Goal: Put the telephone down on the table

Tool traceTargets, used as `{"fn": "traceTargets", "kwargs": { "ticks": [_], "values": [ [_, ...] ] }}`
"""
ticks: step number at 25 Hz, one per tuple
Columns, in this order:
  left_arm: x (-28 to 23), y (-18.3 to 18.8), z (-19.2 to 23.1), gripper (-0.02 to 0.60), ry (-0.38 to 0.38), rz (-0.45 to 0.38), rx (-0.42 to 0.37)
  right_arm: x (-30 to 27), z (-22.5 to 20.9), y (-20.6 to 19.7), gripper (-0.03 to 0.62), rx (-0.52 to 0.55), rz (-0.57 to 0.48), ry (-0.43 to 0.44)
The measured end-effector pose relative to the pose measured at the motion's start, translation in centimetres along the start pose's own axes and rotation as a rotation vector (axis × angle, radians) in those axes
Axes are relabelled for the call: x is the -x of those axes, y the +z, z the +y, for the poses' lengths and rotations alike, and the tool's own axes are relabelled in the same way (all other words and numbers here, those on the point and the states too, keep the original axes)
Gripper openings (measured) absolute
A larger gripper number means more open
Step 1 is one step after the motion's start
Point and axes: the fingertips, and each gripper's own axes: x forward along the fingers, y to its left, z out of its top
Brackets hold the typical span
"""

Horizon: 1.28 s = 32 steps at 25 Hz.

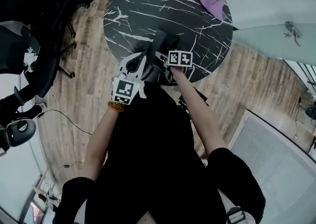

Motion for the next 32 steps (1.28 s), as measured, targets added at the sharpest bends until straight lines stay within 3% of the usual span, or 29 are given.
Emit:
{"fn": "traceTargets", "kwargs": {
  "ticks": [13,22,32],
  "values": [
    [-0.3,0.0,-0.1,0.029,0.002,0.0,-0.002,0.1,-0.4,-0.1,0.299,0.006,0.058,-0.027],
    [-0.1,-0.3,-0.1,0.029,0.002,0.01,-0.001,0.9,-1.6,-1.3,0.299,0.049,0.151,0.04],
    [-0.6,-0.3,-1.0,0.029,-0.014,0.006,-0.002,3.1,-3.4,-1.4,0.296,0.081,0.16,0.055]
  ]
}}
